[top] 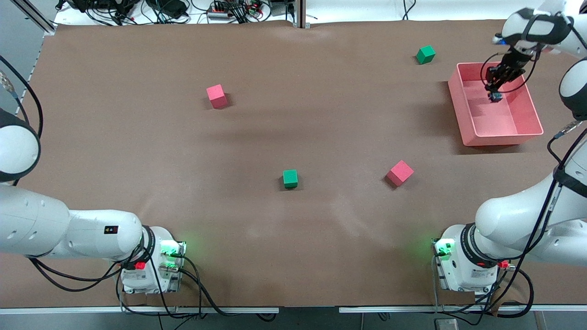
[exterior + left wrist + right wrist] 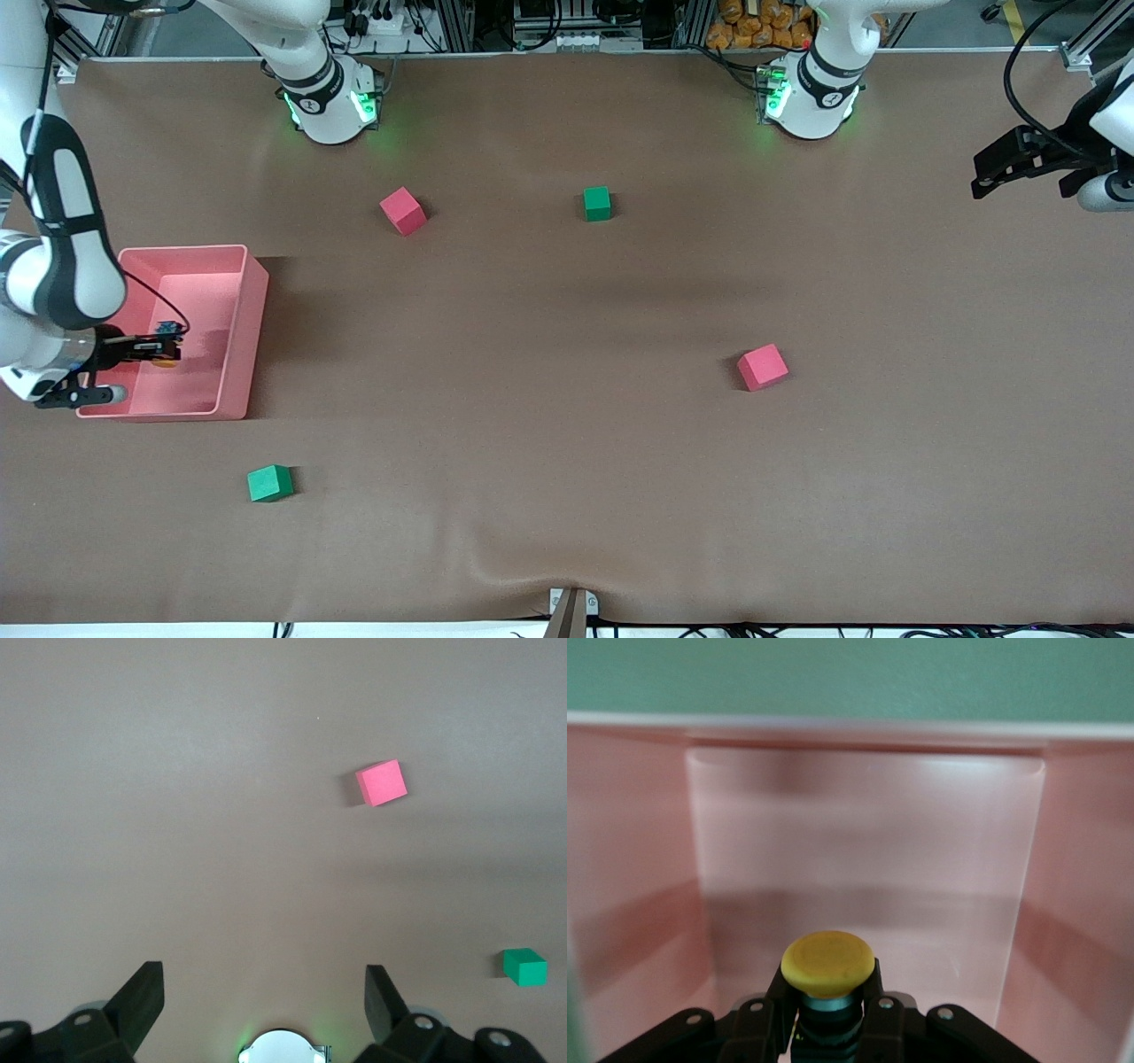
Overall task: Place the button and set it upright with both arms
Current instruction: 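Lift the button out and carry it to mid-table with the right gripper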
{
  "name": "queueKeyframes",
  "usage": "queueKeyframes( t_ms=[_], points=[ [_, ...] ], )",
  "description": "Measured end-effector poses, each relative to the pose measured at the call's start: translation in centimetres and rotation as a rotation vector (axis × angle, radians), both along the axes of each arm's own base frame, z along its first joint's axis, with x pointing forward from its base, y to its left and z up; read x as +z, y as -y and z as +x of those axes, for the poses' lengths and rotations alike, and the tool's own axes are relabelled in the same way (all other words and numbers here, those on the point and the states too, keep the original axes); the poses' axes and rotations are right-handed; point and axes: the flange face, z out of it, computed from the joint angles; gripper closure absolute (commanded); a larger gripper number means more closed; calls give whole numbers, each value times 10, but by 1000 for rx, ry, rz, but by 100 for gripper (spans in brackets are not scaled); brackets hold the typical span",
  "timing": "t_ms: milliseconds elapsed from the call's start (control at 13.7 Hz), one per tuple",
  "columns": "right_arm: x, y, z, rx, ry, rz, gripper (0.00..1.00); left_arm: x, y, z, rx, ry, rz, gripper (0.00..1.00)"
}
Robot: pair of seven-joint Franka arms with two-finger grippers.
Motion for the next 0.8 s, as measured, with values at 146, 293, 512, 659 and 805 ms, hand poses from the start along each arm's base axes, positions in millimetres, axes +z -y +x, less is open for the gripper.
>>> queueKeyframes(
  t_ms=[146, 293, 512, 659, 805],
  points=[
    [39, -17, 17, 12, -31, 12, 100, -2, 0, 1, 0, -3, 0, 0],
    [78, -49, 33, 4, -55, 7, 100, -4, 1, 2, -1, -9, 0, 0],
    [113, -137, 51, -20, -83, -15, 100, -7, 3, 4, -5, -14, 0, 0],
    [117, -211, 55, -48, -85, 24, 100, -7, 3, 4, -6, -14, 0, 0],
    [118, -288, 54, -53, -79, 48, 100, -8, 3, 4, -6, -15, 0, 0]
  ],
)
